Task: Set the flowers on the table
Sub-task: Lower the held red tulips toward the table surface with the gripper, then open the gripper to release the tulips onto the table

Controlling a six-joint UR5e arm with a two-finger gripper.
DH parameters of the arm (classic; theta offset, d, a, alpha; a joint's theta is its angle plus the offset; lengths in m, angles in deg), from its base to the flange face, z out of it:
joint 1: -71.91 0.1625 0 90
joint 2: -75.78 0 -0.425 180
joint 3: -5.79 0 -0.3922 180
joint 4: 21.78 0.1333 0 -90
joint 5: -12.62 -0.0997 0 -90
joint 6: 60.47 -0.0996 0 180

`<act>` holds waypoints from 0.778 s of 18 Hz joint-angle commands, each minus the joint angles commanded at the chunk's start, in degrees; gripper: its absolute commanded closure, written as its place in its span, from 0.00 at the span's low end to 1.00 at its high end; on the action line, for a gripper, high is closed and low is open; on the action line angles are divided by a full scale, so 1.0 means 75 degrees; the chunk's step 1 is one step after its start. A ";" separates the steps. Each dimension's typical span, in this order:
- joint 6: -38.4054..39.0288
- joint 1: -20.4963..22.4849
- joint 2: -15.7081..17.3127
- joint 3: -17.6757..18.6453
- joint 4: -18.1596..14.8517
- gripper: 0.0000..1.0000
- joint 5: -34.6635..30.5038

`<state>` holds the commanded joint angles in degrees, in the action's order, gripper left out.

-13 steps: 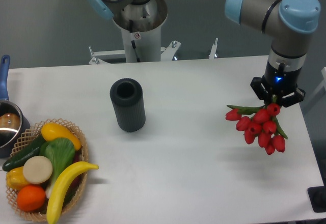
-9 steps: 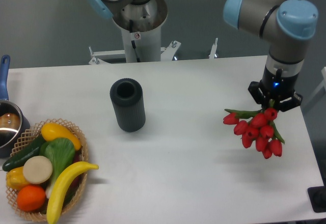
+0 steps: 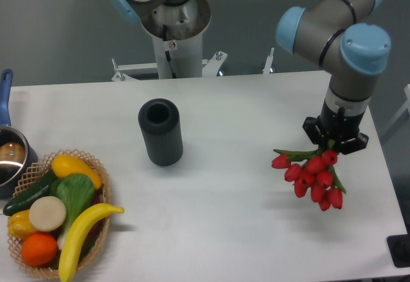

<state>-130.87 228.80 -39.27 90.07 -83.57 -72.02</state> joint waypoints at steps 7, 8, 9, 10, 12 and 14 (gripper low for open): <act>0.0000 -0.0012 0.0035 0.0807 0.1052 0.00 -0.0047; -0.0011 -0.0001 0.0070 0.0925 0.1264 0.00 -0.0047; 0.0046 0.0023 0.0082 0.0949 0.1382 0.00 -0.0070; 0.0128 0.0035 0.0070 0.0949 0.1395 0.00 -0.0082; 0.0106 0.0163 0.0094 0.0984 0.1430 0.00 -0.0094; 0.0106 0.0187 0.0164 0.0985 0.1442 0.00 -0.0082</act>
<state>-130.08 230.20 -38.04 97.46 -72.76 -72.63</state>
